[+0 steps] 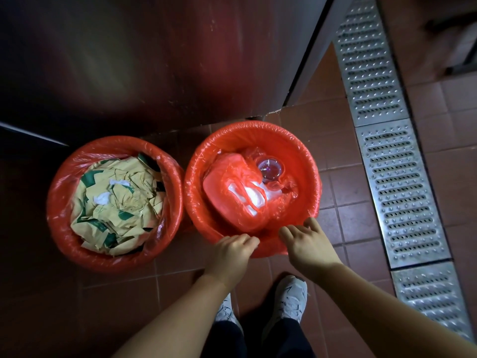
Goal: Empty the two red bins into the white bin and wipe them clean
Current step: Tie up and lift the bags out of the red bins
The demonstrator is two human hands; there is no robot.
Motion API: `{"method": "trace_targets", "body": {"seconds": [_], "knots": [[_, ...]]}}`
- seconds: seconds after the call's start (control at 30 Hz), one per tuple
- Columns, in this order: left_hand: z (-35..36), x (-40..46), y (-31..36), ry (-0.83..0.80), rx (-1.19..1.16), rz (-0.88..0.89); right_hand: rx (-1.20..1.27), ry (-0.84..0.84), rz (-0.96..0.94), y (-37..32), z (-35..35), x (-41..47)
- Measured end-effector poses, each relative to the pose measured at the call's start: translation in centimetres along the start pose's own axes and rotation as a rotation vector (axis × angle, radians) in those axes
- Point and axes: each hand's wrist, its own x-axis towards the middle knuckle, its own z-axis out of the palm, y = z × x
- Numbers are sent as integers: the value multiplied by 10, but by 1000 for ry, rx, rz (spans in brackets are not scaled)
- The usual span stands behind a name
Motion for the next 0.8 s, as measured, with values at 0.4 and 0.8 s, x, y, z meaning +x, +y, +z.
{"method": "trace_targets", "body": {"seconds": [0.4, 0.8], "knots": [[-11, 17, -7, -27, 31, -189, 18, 53, 288, -10, 10, 5], [-9, -34, -27, -71, 269, 34, 499, -33, 991, 19, 10, -18]]}}
